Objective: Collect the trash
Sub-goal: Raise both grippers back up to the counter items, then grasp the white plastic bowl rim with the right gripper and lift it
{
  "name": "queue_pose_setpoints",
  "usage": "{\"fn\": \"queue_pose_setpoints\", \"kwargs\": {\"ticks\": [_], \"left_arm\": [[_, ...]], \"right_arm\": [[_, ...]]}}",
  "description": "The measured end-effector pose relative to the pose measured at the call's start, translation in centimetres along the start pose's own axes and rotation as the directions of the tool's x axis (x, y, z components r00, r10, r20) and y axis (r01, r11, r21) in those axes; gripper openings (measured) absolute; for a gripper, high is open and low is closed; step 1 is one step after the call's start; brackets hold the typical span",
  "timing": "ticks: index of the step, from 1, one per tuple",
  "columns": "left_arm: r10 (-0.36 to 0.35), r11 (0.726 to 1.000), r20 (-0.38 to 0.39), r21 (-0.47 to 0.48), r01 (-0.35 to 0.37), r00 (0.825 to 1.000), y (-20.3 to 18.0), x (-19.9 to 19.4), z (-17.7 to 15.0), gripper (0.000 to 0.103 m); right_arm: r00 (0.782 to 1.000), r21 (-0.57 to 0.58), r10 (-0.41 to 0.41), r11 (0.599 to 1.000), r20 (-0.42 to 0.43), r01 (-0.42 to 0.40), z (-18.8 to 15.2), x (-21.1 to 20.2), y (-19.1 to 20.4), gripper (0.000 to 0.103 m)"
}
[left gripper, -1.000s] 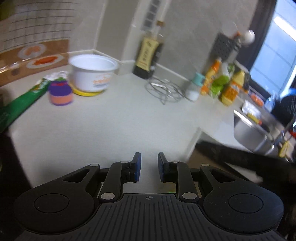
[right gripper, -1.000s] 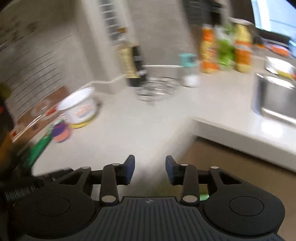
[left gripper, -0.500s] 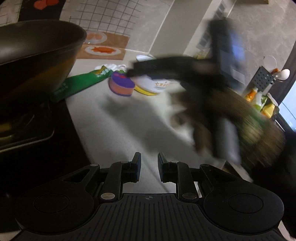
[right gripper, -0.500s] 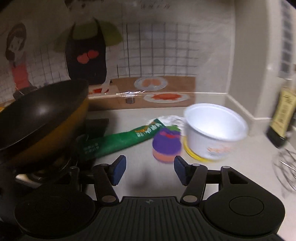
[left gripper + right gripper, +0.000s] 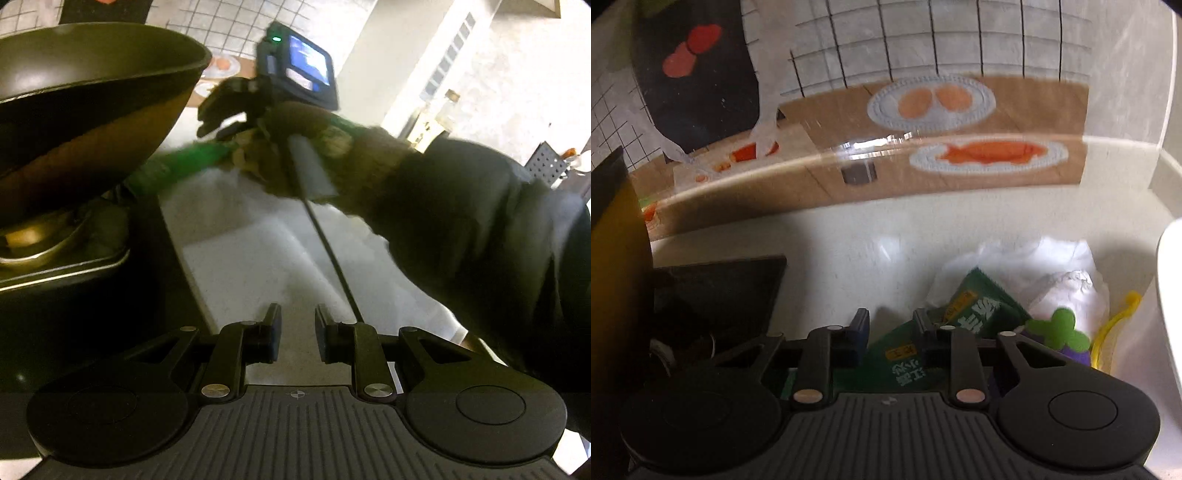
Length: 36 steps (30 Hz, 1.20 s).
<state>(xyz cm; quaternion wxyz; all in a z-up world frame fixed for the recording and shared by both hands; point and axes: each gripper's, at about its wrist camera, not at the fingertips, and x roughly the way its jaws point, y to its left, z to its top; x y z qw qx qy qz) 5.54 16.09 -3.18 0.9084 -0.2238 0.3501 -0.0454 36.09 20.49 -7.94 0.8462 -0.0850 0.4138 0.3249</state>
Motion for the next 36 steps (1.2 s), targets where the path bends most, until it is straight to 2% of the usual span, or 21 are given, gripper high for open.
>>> {"fn": "queue_pose_setpoints", "kwargs": {"ticks": [4, 6, 9, 11, 13, 16, 21, 23, 25, 27, 29, 32, 34, 36], "left_arm": [[-0.036, 0.998, 0.017, -0.043, 0.037, 0.999, -0.2, 1.1, 0.9, 0.022], [-0.05, 0.998, 0.024, -0.033, 0.05, 0.998, -0.7, 1.3, 1.1, 0.022], [-0.054, 0.999, 0.022, -0.009, 0.054, 0.998, -1.9, 1.6, 1.2, 0.022], [-0.033, 0.999, 0.016, -0.006, 0.033, 0.999, -2.3, 2.3, 1.4, 0.022], [0.018, 1.0, 0.012, -0.003, -0.018, 1.0, -2.8, 3.4, 1.9, 0.022], [0.072, 0.997, 0.034, 0.004, -0.072, 0.997, -3.3, 4.8, 3.1, 0.023], [0.163, 0.985, 0.082, 0.037, -0.166, 0.983, -4.0, 8.3, 5.9, 0.023], [0.19, 0.981, 0.08, 0.024, -0.192, 0.979, -4.1, 9.1, 6.6, 0.023], [0.179, 0.983, 0.08, 0.012, -0.181, 0.981, -4.2, 9.4, 7.0, 0.023], [0.173, 0.984, 0.073, 0.021, -0.175, 0.982, -4.5, 9.4, 6.9, 0.023], [0.153, 0.988, 0.052, 0.014, -0.154, 0.987, -4.5, 9.3, 6.6, 0.023], [0.112, 0.994, 0.012, -0.005, -0.112, 0.994, -4.4, 8.7, 5.8, 0.023], [0.087, 0.996, -0.004, -0.005, -0.087, 0.996, -4.5, 8.1, 5.2, 0.023], [0.071, 0.997, -0.012, -0.011, -0.071, 0.997, -4.6, 7.7, 4.7, 0.023]], "right_arm": [[0.996, -0.07, 0.059, 0.996, -0.071, -0.064, -2.2, -3.2, -0.2, 0.025], [0.993, -0.103, 0.069, 0.991, -0.094, -0.079, -4.1, -5.5, -0.4, 0.025], [0.988, -0.092, 0.101, 0.989, -0.114, -0.112, -6.5, -9.0, -1.9, 0.025], [0.988, -0.08, 0.099, 0.991, -0.116, -0.108, -8.4, -11.2, -3.3, 0.025], [0.99, -0.061, 0.091, 0.993, -0.107, -0.098, -9.9, -13.4, -4.6, 0.025], [0.994, -0.02, 0.091, 0.996, -0.058, -0.092, -11.3, -17.0, -6.4, 0.025], [0.998, -0.009, -0.02, 1.0, 0.058, 0.021, -13.2, -23.0, -8.6, 0.03], [0.99, -0.033, -0.106, 0.993, 0.089, 0.11, -13.9, -24.2, -9.1, 0.035], [0.975, -0.081, -0.182, 0.978, 0.124, 0.192, -14.3, -24.8, -9.4, 0.05], [0.962, -0.095, -0.223, 0.966, 0.157, 0.239, -14.1, -24.9, -9.9, 0.054], [0.961, -0.068, -0.21, 0.972, 0.178, 0.225, -13.1, -24.7, -10.7, 0.054], [0.949, -0.035, -0.218, 0.972, 0.228, 0.232, -10.6, -23.7, -11.3, 0.055], [0.939, 0.016, -0.228, 0.973, 0.256, 0.232, -8.6, -22.6, -12.0, 0.055], [0.929, 0.121, -0.263, 0.963, 0.26, 0.239, -6.1, -21.0, -13.7, 0.056]]}}
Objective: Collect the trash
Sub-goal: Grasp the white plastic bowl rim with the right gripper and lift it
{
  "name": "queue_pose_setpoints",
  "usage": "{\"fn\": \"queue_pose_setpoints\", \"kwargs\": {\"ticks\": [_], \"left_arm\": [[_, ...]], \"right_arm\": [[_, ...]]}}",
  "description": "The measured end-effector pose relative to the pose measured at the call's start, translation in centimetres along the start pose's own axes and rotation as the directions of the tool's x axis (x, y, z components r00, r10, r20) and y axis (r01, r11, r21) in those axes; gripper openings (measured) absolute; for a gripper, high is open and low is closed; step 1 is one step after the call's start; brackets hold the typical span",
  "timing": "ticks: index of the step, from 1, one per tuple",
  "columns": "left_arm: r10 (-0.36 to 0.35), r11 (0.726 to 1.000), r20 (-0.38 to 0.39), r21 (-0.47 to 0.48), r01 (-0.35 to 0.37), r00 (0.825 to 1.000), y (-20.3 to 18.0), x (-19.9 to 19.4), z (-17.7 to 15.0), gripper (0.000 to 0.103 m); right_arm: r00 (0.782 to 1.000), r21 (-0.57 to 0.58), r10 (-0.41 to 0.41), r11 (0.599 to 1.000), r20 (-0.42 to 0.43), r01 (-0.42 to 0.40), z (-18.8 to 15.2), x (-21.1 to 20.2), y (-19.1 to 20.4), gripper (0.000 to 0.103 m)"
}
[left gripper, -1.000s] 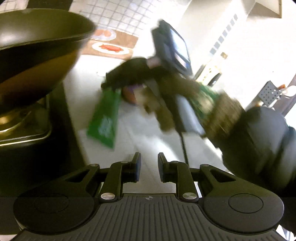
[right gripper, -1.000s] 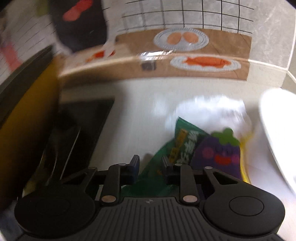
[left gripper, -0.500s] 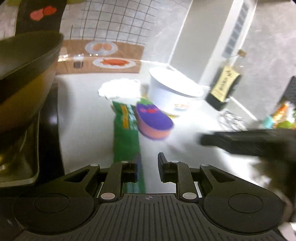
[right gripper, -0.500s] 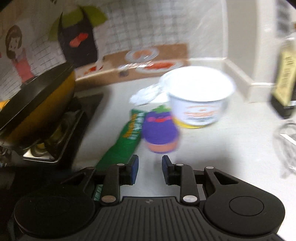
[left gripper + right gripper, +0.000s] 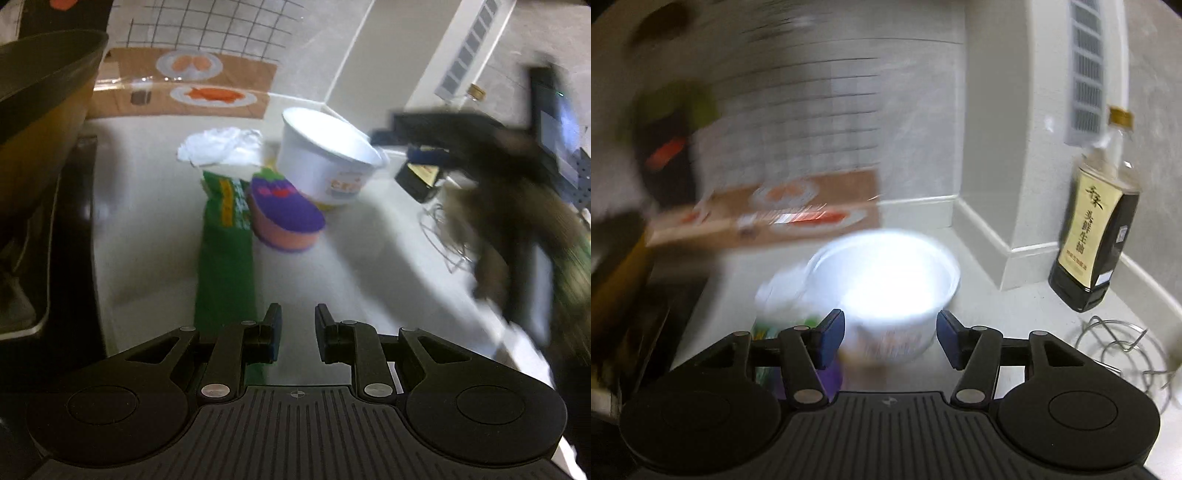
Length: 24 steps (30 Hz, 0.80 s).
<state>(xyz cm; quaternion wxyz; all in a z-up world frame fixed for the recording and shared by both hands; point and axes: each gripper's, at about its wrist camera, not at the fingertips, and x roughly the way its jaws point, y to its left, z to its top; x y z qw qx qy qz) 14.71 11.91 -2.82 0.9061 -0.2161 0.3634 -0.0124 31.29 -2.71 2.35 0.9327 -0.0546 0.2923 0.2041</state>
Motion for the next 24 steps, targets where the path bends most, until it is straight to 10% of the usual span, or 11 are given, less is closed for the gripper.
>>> {"fn": "queue_pose_setpoints", "kwargs": {"ticks": [6, 9, 24], "left_arm": [[-0.047, 0.999, 0.013, 0.0, 0.047, 0.999, 0.3, -2.1, -1.1, 0.022], [-0.056, 0.998, 0.029, -0.032, 0.057, 0.998, 1.3, -2.8, -1.2, 0.022], [-0.179, 0.982, 0.045, -0.056, 0.181, 0.983, 1.0, -3.8, -1.0, 0.022]], "right_arm": [[0.986, 0.2, -0.063, 0.975, -0.156, 0.093, 2.5, 7.5, -3.6, 0.052], [0.975, 0.234, -0.027, 0.969, -0.22, 0.08, 1.7, 8.3, -4.3, 0.028], [0.927, 0.217, 0.08, 0.976, -0.367, 0.002, -5.8, -4.1, -3.8, 0.011]]}}
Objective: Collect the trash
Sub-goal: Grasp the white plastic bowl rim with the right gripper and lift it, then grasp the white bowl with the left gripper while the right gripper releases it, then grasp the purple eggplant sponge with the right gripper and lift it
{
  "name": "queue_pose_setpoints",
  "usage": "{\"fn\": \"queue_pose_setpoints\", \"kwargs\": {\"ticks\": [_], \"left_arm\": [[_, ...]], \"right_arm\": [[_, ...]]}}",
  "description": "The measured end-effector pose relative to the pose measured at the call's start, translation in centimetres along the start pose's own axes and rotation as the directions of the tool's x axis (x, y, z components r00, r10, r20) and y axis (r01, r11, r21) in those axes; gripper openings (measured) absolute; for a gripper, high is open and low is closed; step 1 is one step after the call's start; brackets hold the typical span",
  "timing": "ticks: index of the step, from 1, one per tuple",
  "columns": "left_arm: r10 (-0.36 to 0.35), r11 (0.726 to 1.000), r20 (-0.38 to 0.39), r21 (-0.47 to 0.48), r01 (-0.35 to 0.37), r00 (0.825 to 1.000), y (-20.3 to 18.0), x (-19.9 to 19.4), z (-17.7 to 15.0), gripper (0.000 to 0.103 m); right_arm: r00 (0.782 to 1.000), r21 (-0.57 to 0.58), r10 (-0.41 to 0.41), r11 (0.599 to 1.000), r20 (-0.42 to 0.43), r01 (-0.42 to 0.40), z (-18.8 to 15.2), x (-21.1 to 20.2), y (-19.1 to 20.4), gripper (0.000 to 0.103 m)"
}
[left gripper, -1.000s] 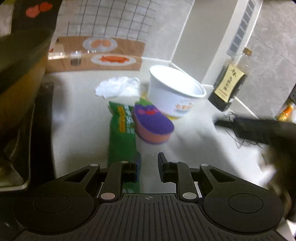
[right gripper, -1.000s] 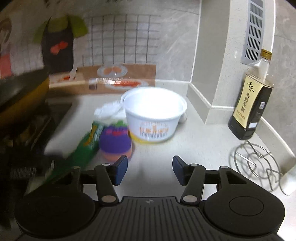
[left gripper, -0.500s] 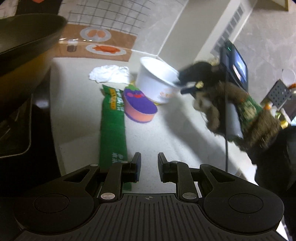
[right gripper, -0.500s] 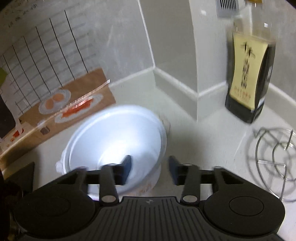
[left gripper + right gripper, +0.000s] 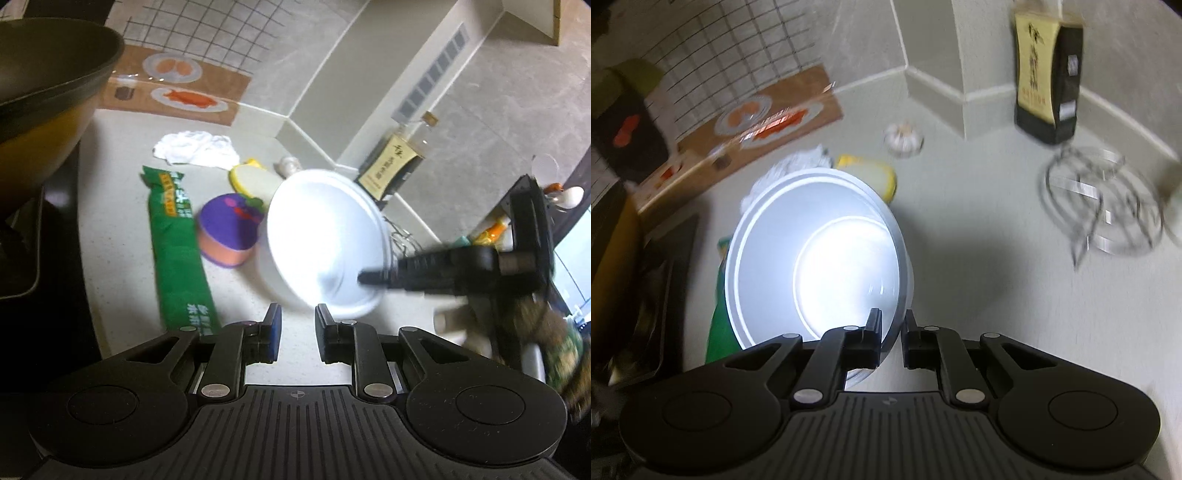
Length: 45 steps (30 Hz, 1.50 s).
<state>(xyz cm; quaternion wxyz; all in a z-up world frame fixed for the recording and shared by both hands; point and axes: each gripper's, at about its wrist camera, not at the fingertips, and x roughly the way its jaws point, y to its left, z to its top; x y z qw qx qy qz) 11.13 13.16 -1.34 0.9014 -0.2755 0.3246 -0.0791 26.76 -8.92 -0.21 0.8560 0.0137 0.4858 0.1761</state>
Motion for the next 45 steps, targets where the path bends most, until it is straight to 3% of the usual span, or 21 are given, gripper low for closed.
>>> {"fn": "queue_pose_setpoints", "kwargs": {"ticks": [5, 10, 16, 21, 23, 26, 28, 31, 37, 40, 42, 45], "left_arm": [[0.023, 1.0, 0.033, 0.007, -0.023, 0.999, 0.0, -1.0, 0.2, 0.023], [0.035, 0.999, 0.049, -0.006, -0.035, 0.998, 0.9, -1.8, 0.1, 0.022], [0.085, 0.996, 0.018, 0.002, -0.085, 0.996, 1.6, -1.2, -0.3, 0.021], [0.045, 0.997, 0.066, 0.059, -0.049, 0.997, 0.7, -3.2, -0.4, 0.022], [0.053, 0.995, 0.103, 0.083, -0.062, 0.993, 0.4, -4.3, -0.3, 0.022], [0.11, 0.982, 0.137, 0.136, -0.129, 0.984, 0.1, -4.9, -0.1, 0.022], [0.143, 0.976, 0.121, 0.146, -0.16, 0.982, 0.3, -4.5, -0.2, 0.022], [0.148, 0.98, 0.073, 0.125, -0.156, 0.986, 0.8, -3.5, -0.6, 0.022], [0.129, 0.983, 0.007, 0.13, -0.128, 0.992, 1.0, -2.0, -2.3, 0.022], [0.113, 0.988, -0.017, 0.103, -0.111, 0.993, 1.7, -1.4, -2.9, 0.022], [0.096, 0.993, -0.027, 0.078, -0.093, 0.995, 2.2, -1.2, -3.0, 0.023], [0.082, 0.996, -0.018, 0.047, -0.081, 0.996, 3.0, -1.4, -2.9, 0.024]], "right_arm": [[0.995, 0.035, 0.078, 0.996, -0.064, -0.076, -4.1, -2.0, 0.6, 0.011], [0.987, -0.009, 0.129, 0.991, -0.095, -0.13, -7.3, -3.3, 3.2, 0.011], [0.99, -0.049, 0.12, 0.991, -0.075, -0.124, -8.6, -4.1, 4.7, 0.011], [0.997, -0.136, 0.075, 0.988, -0.013, -0.076, -9.2, -5.3, 5.6, 0.012], [0.998, -0.164, 0.065, 0.985, 0.013, -0.062, -9.1, -6.1, 5.7, 0.018], [0.994, -0.16, 0.079, 0.985, 0.07, -0.067, -8.5, -7.6, 5.3, 0.035], [0.989, -0.148, 0.088, 0.986, 0.115, -0.071, -7.7, -8.7, 4.9, 0.051], [0.987, -0.115, 0.094, 0.99, 0.132, -0.079, -5.7, -9.5, 4.6, 0.055], [0.996, -0.04, 0.076, 0.996, -0.045, -0.078, 0.4, -5.2, 7.7, 0.061], [0.984, 0.016, 0.1, 0.995, -0.145, -0.098, 3.3, -1.3, 10.1, 0.071], [0.972, 0.023, 0.104, 0.995, -0.213, -0.102, 4.8, 1.7, 11.7, 0.072], [0.966, 0.003, 0.029, 1.0, -0.257, -0.029, 5.9, 5.8, 13.7, 0.072]]}}
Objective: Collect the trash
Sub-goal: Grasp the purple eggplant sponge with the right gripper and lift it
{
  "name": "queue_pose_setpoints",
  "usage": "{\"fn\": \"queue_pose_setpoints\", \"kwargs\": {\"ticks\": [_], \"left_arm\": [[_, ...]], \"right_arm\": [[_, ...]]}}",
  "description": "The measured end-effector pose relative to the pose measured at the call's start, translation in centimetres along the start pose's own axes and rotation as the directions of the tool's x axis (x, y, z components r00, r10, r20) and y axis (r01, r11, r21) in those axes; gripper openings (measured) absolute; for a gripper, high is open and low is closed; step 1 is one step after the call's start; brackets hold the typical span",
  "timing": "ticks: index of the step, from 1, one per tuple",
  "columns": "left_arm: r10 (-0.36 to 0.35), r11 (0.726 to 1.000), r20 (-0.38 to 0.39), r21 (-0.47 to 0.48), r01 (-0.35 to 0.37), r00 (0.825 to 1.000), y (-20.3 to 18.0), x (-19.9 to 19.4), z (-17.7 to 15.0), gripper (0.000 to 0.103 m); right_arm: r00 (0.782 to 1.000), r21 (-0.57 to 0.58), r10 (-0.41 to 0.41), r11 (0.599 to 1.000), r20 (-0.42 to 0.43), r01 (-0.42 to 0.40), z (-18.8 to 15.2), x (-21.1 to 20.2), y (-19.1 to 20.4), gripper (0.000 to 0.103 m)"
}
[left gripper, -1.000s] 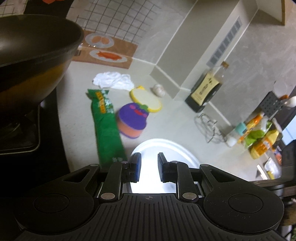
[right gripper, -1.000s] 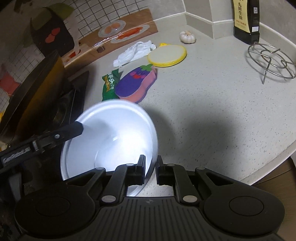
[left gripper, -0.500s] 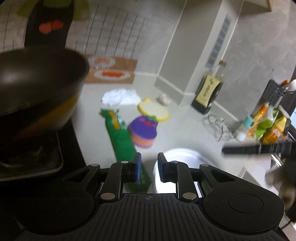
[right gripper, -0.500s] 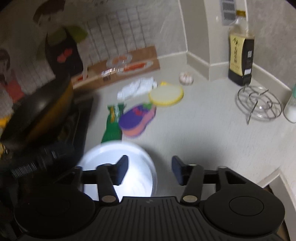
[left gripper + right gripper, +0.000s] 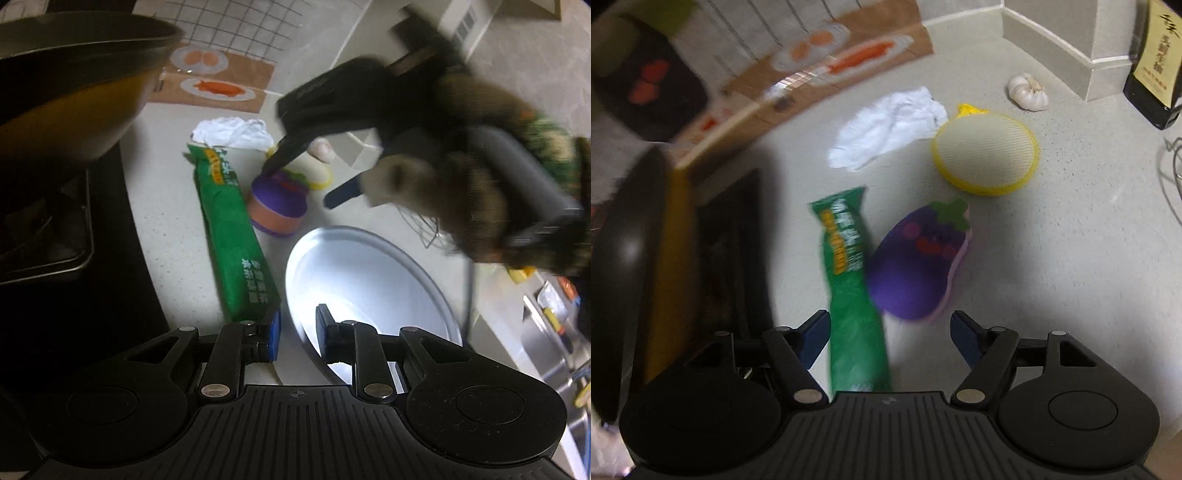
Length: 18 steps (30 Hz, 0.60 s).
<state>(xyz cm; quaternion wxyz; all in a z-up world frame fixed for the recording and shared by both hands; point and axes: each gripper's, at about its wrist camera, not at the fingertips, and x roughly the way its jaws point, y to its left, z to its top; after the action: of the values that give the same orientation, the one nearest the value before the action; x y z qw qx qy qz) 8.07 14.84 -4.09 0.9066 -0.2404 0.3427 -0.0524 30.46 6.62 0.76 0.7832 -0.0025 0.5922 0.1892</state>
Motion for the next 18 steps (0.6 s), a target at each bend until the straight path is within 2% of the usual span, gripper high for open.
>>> {"fn": "queue_pose_setpoints", "kwargs": {"ticks": [6, 9, 11, 15, 18], "left_arm": [[-0.02, 1.0, 0.006, -0.016, 0.021, 1.0, 0.4, -0.3, -0.1, 0.025], [-0.037, 0.999, 0.008, -0.034, 0.038, 0.999, 0.8, -0.3, 0.0, 0.025], [-0.048, 0.998, 0.009, -0.045, 0.049, 0.999, 1.0, -0.5, 0.0, 0.025], [-0.053, 0.997, 0.011, -0.053, 0.054, 0.999, 1.3, -0.3, 0.5, 0.025], [-0.055, 0.997, 0.009, -0.061, 0.055, 0.998, 1.5, -0.1, 0.7, 0.024]], "right_arm": [[0.986, -0.031, -0.165, 0.986, -0.022, 0.164, 1.3, 4.6, 1.6, 0.072], [0.988, -0.04, -0.146, 0.989, -0.047, 0.145, 1.6, 5.8, 1.8, 0.074], [0.986, -0.028, -0.161, 0.987, -0.048, 0.16, 1.6, 6.1, 1.8, 0.073], [0.982, -0.049, -0.187, 0.981, -0.004, 0.187, 0.9, 5.2, 1.7, 0.069], [0.984, -0.049, -0.175, 0.983, 0.023, 0.176, 0.5, 3.6, 0.7, 0.068]]}}
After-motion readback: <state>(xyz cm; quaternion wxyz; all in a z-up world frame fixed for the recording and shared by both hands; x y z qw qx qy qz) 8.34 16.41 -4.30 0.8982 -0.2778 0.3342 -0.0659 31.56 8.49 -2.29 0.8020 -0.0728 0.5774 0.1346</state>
